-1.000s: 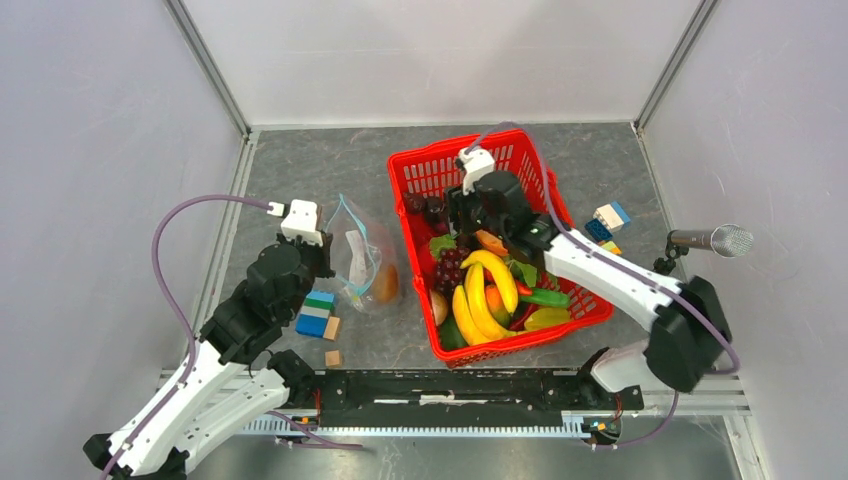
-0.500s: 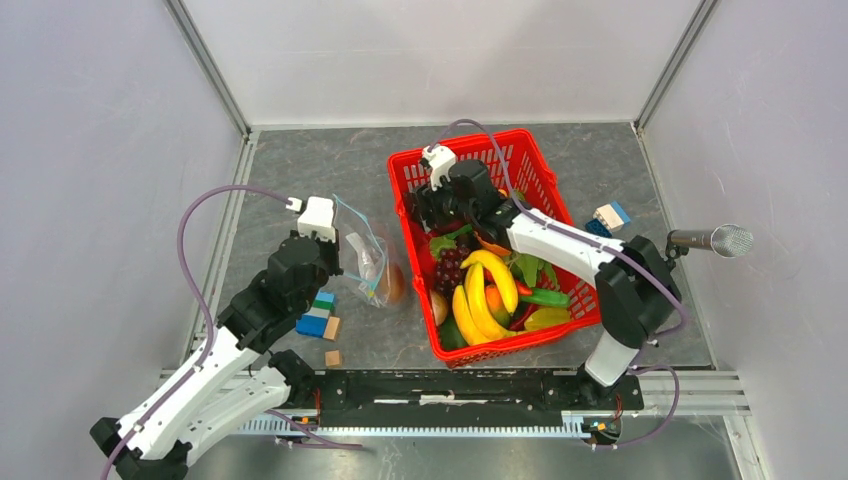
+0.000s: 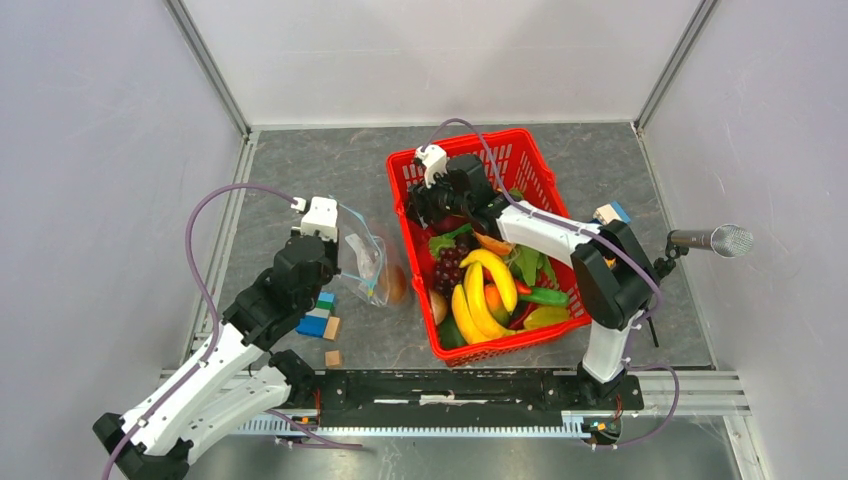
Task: Place the food in the zip-top bag and seal the zipper
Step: Pick up the fake fruit from the bin, then place the fake fruit in the zipper food storage bag, then adjust the zipper food storage bag at the center of the board.
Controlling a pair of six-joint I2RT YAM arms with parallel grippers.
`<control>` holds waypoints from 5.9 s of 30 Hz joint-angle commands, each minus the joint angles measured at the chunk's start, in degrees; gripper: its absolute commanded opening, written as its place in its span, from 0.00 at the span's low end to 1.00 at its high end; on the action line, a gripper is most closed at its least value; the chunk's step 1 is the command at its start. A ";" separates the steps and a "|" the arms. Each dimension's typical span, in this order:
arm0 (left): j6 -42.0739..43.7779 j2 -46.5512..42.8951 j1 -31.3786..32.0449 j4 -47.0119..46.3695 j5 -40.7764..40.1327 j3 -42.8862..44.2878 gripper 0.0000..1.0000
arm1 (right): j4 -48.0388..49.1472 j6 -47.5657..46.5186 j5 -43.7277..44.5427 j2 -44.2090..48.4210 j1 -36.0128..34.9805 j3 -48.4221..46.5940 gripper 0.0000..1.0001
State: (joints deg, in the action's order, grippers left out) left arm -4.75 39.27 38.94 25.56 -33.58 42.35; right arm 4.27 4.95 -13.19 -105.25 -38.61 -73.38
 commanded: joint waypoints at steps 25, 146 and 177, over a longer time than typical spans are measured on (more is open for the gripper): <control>0.36 -1.22 -1.76 -1.88 3.78 0.54 0.02 | 2.26 2.64 -1.47 0.67 0.20 -1.79 0.65; -14.99 -5.29 -3.83 3.16 4.96 3.70 0.02 | -21.13 12.08 28.18 18.56 -34.73 -5.94 0.42; -16.95 -7.54 -3.87 5.55 1.47 3.09 0.02 | -11.53 27.56 48.46 4.87 -40.40 -3.31 0.57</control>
State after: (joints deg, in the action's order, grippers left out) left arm -19.84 31.51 35.35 31.70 -31.07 44.38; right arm -9.52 31.27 31.79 -99.53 -78.67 -76.99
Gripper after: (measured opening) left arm 0.039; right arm 0.582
